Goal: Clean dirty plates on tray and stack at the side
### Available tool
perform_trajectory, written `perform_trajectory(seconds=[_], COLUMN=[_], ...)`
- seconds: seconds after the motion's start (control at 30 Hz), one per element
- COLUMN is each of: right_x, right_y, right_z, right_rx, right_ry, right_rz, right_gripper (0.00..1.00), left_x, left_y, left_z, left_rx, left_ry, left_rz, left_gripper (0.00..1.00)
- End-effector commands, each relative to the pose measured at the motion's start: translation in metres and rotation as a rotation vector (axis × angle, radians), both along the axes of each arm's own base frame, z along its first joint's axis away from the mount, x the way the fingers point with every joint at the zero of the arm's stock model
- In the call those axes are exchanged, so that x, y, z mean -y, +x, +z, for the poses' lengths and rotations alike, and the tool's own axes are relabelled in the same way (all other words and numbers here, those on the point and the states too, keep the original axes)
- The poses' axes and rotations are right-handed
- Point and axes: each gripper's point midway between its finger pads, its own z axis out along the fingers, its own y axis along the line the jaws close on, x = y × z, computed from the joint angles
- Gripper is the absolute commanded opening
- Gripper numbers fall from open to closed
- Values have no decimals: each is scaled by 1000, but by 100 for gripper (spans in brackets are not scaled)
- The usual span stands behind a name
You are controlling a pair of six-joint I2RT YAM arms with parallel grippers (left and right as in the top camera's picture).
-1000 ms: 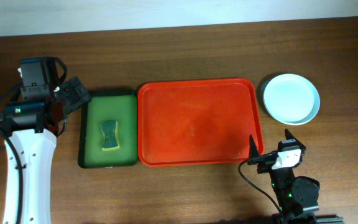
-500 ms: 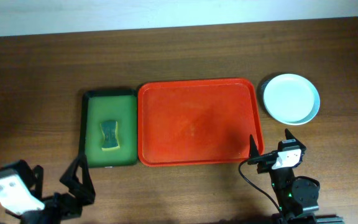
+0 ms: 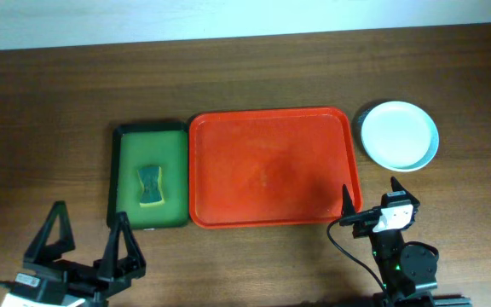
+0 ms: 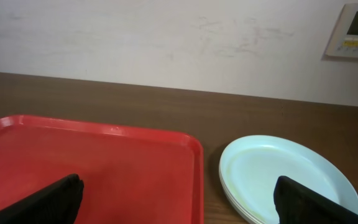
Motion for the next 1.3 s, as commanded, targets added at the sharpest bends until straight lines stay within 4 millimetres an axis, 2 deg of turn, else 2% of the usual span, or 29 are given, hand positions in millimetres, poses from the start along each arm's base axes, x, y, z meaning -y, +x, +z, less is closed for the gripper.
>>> perform_trajectory(seconds=[0.0, 0.03, 0.07, 0.17, 0.27, 0.4, 0.47, 0.53, 0.67, 1.27], right_x=[4, 4, 4, 4, 4, 4, 4, 4, 4, 4], right_y=[0, 0, 0, 0, 0, 0, 0, 0, 0, 0], right_z=[-3, -3, -3, -2, -3, -2, -3, -3, -3, -3], right_rx=[-5, -5, -5, -5, -5, -5, -5, -5, -5, -5], right_ry=[7, 7, 7, 7, 7, 7, 7, 7, 7, 7], right_rz=[-22, -22, -22, -22, -22, -22, -22, -22, -22, -22], right_gripper=[98, 98, 98, 98, 98, 98, 98, 98, 98, 98], left_x=[4, 4, 2, 0, -9, -18, -27, -26, -25, -25], left_y=[17, 25, 41, 73, 85, 88, 89, 88, 88, 88], left_z=[-34, -48, -78, -147, -185, -208, -244, -246, -247, -246], left_rx=[-57, -91, -158, -224, -273, -360, -503, -504, -494, -492], left_ry=[4, 4, 1, -2, -17, -18, 5, 147, 282, 293], left_rz=[-19, -18, -6, 8, 61, 113, 172, 194, 214, 216], left_gripper=[99, 99, 99, 99, 99, 99, 99, 99, 99, 99])
